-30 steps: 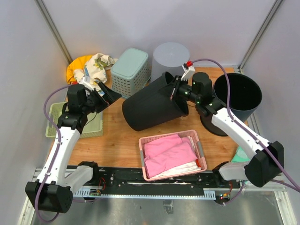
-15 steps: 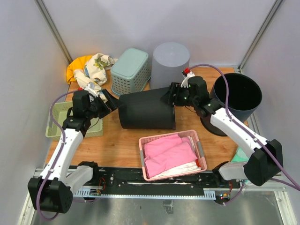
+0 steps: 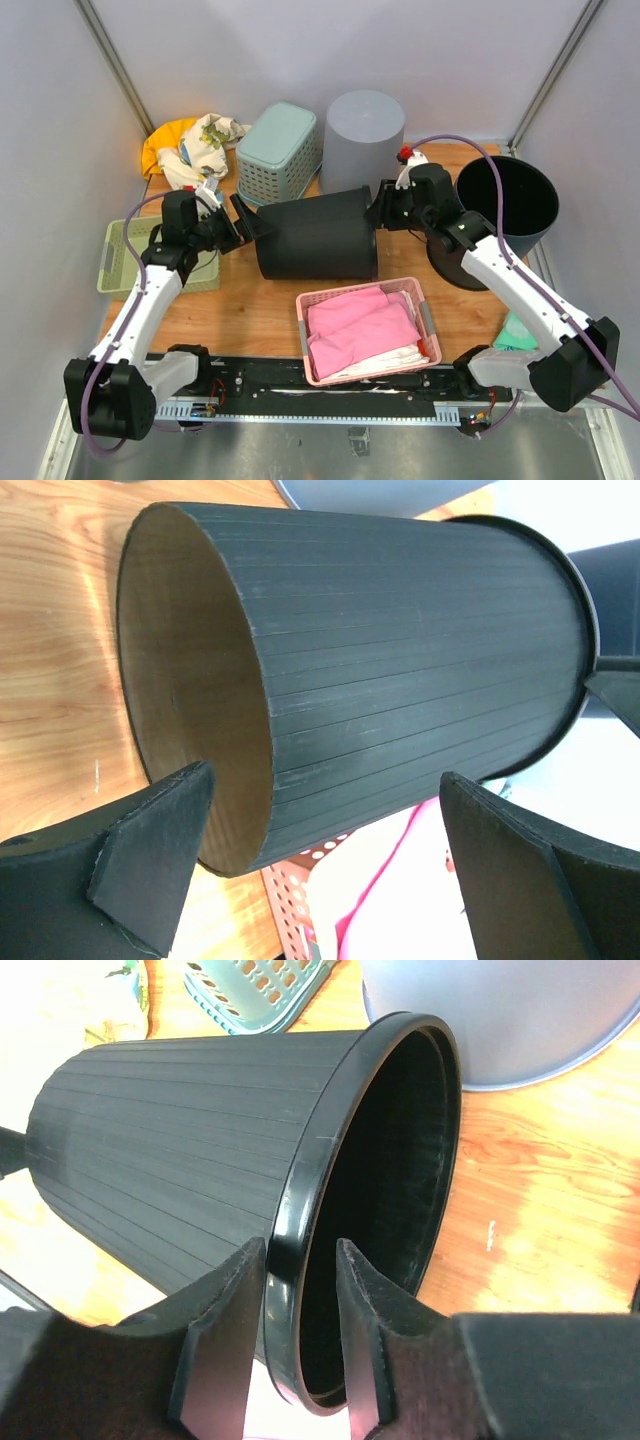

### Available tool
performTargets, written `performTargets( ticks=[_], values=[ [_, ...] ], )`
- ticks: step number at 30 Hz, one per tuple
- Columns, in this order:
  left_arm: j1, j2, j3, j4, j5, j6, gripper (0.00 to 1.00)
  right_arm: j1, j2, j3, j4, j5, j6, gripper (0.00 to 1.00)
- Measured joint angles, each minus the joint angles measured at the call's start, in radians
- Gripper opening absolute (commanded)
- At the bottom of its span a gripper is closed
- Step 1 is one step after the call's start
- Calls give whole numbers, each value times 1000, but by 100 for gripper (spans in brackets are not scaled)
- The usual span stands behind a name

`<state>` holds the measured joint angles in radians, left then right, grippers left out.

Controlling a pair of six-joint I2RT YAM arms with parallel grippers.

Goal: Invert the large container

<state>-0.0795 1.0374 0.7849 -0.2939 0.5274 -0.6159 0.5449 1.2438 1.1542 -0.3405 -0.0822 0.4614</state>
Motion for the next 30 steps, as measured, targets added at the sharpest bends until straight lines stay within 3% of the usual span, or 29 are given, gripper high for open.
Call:
performTargets(
  ticks=[4, 7, 13, 21, 30],
  values=[
    [0, 16, 0, 19, 63, 3, 99, 0, 0, 0, 1, 3, 6, 16],
    [0, 22, 0, 37, 108, -3, 99, 0, 0, -1, 3, 4, 18, 11],
    [-1, 26, -10, 99, 167, -51, 99, -2, 0, -8, 8, 10, 22, 10],
    [-53, 34, 8, 116, 129, -100, 98, -28, 8, -17, 50, 36, 42, 9],
    [-60, 18, 163, 131, 86, -149, 98, -49, 22, -47, 120, 68, 105, 12]
  ],
)
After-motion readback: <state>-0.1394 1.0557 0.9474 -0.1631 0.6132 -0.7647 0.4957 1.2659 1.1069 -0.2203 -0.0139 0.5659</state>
